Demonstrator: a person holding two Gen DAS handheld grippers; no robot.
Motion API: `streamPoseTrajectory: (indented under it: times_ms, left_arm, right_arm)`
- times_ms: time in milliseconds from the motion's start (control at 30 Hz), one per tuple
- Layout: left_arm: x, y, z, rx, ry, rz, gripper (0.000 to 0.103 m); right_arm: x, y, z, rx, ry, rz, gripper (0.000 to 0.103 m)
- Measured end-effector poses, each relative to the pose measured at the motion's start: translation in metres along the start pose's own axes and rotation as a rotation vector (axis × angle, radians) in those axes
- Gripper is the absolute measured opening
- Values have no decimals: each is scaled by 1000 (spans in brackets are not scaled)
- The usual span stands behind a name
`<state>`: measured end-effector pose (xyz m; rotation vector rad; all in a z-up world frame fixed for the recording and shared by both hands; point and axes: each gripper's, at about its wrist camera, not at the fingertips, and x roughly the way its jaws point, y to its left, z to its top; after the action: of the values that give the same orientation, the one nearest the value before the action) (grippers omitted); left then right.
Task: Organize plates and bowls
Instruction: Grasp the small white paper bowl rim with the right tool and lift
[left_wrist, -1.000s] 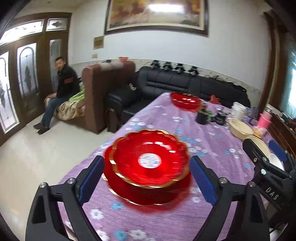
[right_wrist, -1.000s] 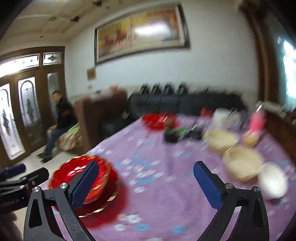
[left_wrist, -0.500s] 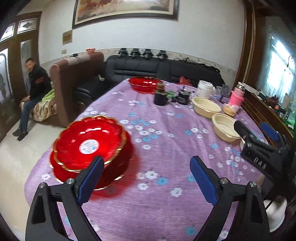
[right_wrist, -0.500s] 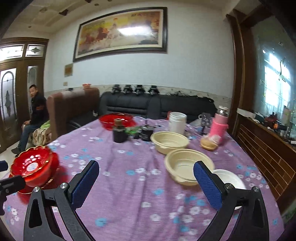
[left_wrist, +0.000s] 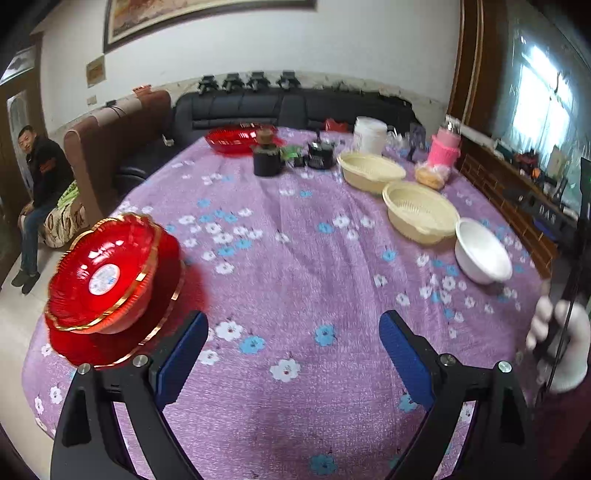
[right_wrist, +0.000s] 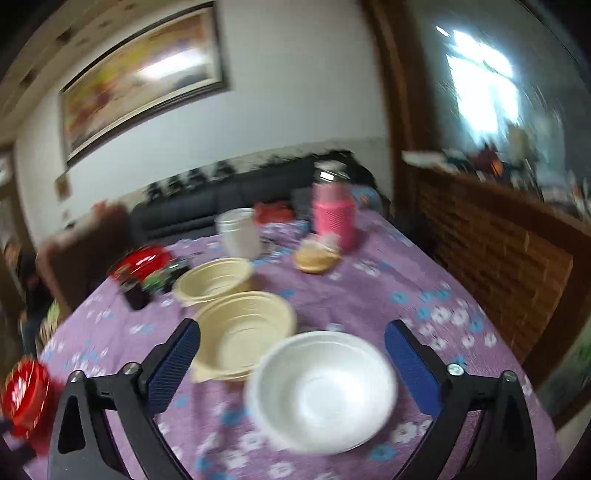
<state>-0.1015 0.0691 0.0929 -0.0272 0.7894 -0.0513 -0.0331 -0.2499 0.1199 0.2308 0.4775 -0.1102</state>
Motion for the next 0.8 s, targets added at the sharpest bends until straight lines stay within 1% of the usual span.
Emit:
streamPoseTrajectory:
  times_ms: [67, 100, 133, 200, 267, 367, 400, 433, 467, 533, 567, 633, 667, 800]
  left_arm:
    - [6, -5, 2, 7, 11, 3, 93]
    - [8, -8, 3, 8, 9, 1, 93]
    - [10, -11, 4, 9, 7, -5, 93]
    - [16, -19, 9, 13, 1, -24, 93]
    - [23, -27, 13, 19, 2, -39, 93]
    - [35, -37, 14, 15, 25, -69, 93]
    - [40, -40, 14, 14, 38, -81, 93]
    - [44, -42, 12, 13, 53, -89, 93]
    - [48, -43, 10, 11, 70, -95, 93]
    - [53, -41, 7, 5, 88, -97, 93]
    - [54, -39, 6, -2, 94, -96, 93]
    - [55, -33, 6, -19, 96, -94, 93]
    - [55, -29, 7, -28, 95, -92, 93]
    - [55, -16, 10, -67, 92, -99, 93]
  right_arm:
    - [14, -28, 0, 80, 29, -8, 90]
    - [24, -43, -2, 134, 63, 6, 77]
    - [33, -53, -4, 174, 102, 20, 70]
    - [54, -70, -11, 240, 197, 55, 68]
    - [66, -77, -19, 255, 267, 38, 65]
    - [74, -75, -27, 234, 318, -5, 64]
    - [78, -74, -30, 223, 335, -5, 62]
    - [82, -73, -32, 220, 351, 5, 48]
    - [85, -71, -35, 227, 370, 27, 41]
    - [88, -70, -41, 249, 407, 85, 19]
    - [89, -70, -44, 258, 418, 117, 16]
    - [87, -61, -47, 260, 436, 205, 14]
    - [87, -55, -47, 249, 442, 235, 13]
    - [84, -23, -57, 189, 504, 409, 13]
